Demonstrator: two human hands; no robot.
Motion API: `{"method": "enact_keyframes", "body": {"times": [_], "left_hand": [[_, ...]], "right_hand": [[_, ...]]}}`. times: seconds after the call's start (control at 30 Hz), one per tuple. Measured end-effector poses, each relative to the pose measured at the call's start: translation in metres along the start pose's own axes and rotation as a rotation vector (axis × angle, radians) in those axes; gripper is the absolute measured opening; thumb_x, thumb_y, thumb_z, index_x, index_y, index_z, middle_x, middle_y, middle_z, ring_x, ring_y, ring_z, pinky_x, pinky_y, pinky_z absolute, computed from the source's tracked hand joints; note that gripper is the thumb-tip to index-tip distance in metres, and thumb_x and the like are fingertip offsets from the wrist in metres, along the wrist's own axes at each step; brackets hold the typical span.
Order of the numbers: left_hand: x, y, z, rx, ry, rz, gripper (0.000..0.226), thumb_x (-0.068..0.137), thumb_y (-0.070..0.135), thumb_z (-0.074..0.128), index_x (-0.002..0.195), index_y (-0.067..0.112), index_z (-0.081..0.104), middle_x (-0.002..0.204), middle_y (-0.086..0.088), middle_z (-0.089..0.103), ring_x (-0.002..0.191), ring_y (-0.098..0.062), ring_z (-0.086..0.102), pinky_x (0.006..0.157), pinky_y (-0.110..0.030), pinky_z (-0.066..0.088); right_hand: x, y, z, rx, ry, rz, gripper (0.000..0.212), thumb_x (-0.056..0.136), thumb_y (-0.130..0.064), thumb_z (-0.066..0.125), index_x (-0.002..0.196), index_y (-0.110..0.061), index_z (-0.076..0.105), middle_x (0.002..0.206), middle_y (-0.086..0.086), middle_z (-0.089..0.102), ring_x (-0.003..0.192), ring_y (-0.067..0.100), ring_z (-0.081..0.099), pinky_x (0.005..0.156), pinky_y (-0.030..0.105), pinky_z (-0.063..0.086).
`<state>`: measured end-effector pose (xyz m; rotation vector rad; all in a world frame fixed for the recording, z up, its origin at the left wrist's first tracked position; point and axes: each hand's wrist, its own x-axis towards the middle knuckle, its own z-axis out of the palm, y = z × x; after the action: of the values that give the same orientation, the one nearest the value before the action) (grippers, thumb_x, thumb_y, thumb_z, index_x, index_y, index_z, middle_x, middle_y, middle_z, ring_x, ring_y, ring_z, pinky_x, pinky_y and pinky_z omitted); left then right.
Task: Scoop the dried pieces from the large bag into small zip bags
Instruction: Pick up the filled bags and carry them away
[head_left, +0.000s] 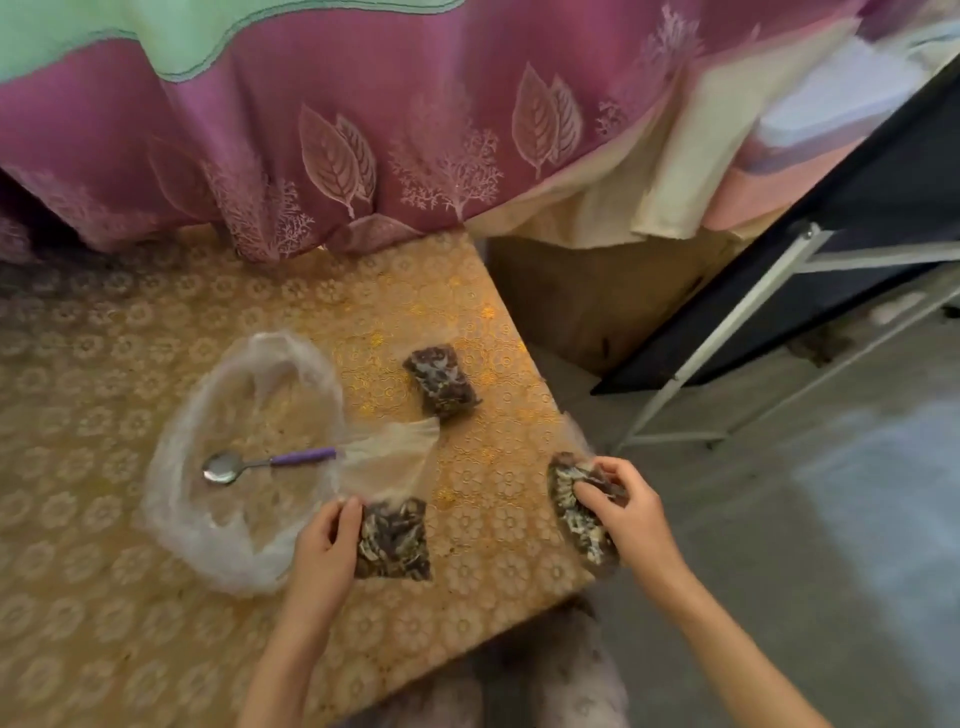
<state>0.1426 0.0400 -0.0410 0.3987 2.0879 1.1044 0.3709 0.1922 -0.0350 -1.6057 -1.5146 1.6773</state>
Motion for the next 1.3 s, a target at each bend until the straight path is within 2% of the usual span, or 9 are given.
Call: {"method": "enact_keyframes", "body": {"times": [0.07,0.2,0.43,0.57,0.63,0.73,0.93,1.1,1.3], "left_hand": [[-0.020,0.019,0.004,0.062,-0.057,0.010,0.026,0.097,0.026,0.043,0.080,0.021,0.062,0.078,-0.002,0.063,0.076,-0.016,0.058,0.061,-0.028,0.042],[-0.050,0.043,0.020,0.184,-0.211,0.051,0.028,0.096,0.027,0.044,0.076,0.018,0.061,0.072,-0.005,0.060,0.068,-0.018,0.055,0.059,-0.029,0.037],[-0.078,0.081,0.092,0.380,-0.528,0.147,0.024,0.095,0.027,0.045,0.081,0.018,0.062,0.075,-0.010,0.061,0.062,-0.016,0.056,0.043,-0.019,0.044],[-0.093,0.096,0.150,0.471,-0.649,0.235,0.024,0.094,0.024,0.047,0.078,0.018,0.063,0.073,-0.012,0.064,0.063,-0.025,0.059,0.055,-0.042,0.050],[-0.105,0.102,0.185,0.503,-0.682,0.311,0.025,0.094,0.024,0.048,0.075,0.020,0.064,0.069,-0.007,0.064,0.064,-0.024,0.058,0.056,-0.042,0.048],[-0.137,0.114,0.244,0.537,-0.728,0.395,0.027,0.094,0.027,0.048,0.072,0.024,0.063,0.064,0.002,0.063,0.064,-0.021,0.058,0.059,-0.041,0.047],[-0.218,0.155,0.357,0.417,-0.842,0.416,0.026,0.096,0.024,0.045,0.078,0.017,0.063,0.074,-0.010,0.065,0.070,-0.021,0.061,0.067,-0.039,0.048],[-0.241,0.189,0.428,0.464,-0.921,0.436,0.024,0.096,0.022,0.044,0.080,0.026,0.062,0.079,-0.004,0.065,0.076,-0.018,0.062,0.068,-0.029,0.050],[-0.227,0.221,0.528,0.516,-0.868,0.409,0.026,0.097,0.021,0.043,0.079,0.021,0.062,0.080,-0.009,0.063,0.077,-0.023,0.059,0.068,-0.034,0.047]], "right_hand": [[-0.029,-0.003,-0.026,0.125,0.072,0.066,0.016,0.086,-0.013,0.065,0.097,-0.025,0.060,0.105,0.000,0.063,0.091,0.009,0.060,0.064,0.011,0.047],[-0.081,0.011,-0.069,0.318,0.228,0.186,0.017,0.085,-0.009,0.065,0.098,-0.019,0.062,0.104,0.007,0.066,0.092,0.018,0.062,0.080,0.030,0.049],[-0.149,0.053,-0.126,0.546,0.592,0.261,0.017,0.083,-0.004,0.065,0.093,-0.018,0.063,0.093,0.001,0.069,0.080,0.013,0.064,0.061,0.015,0.051],[-0.181,0.072,-0.166,0.670,0.801,0.282,0.015,0.083,-0.002,0.063,0.087,-0.016,0.064,0.080,0.001,0.071,0.070,0.011,0.066,0.059,0.021,0.052],[-0.195,0.082,-0.194,0.728,0.896,0.288,0.015,0.083,-0.001,0.062,0.085,-0.016,0.065,0.076,-0.001,0.071,0.067,0.009,0.067,0.057,0.021,0.052],[-0.215,0.095,-0.243,0.776,0.959,0.288,0.016,0.084,0.000,0.061,0.088,-0.016,0.065,0.083,0.006,0.070,0.076,0.020,0.066,0.070,0.033,0.051],[-0.237,0.117,-0.337,0.867,1.115,0.244,0.021,0.084,0.001,0.059,0.104,-0.002,0.063,0.100,0.019,0.066,0.092,0.032,0.061,0.082,0.043,0.048],[-0.226,0.129,-0.398,0.936,1.181,0.239,0.015,0.085,-0.002,0.059,0.097,-0.009,0.064,0.102,0.020,0.065,0.095,0.033,0.061,0.087,0.047,0.047],[-0.187,0.147,-0.482,0.986,1.244,0.221,0.013,0.085,-0.004,0.059,0.092,-0.012,0.066,0.093,0.014,0.067,0.081,0.025,0.064,0.066,0.032,0.049]]}}
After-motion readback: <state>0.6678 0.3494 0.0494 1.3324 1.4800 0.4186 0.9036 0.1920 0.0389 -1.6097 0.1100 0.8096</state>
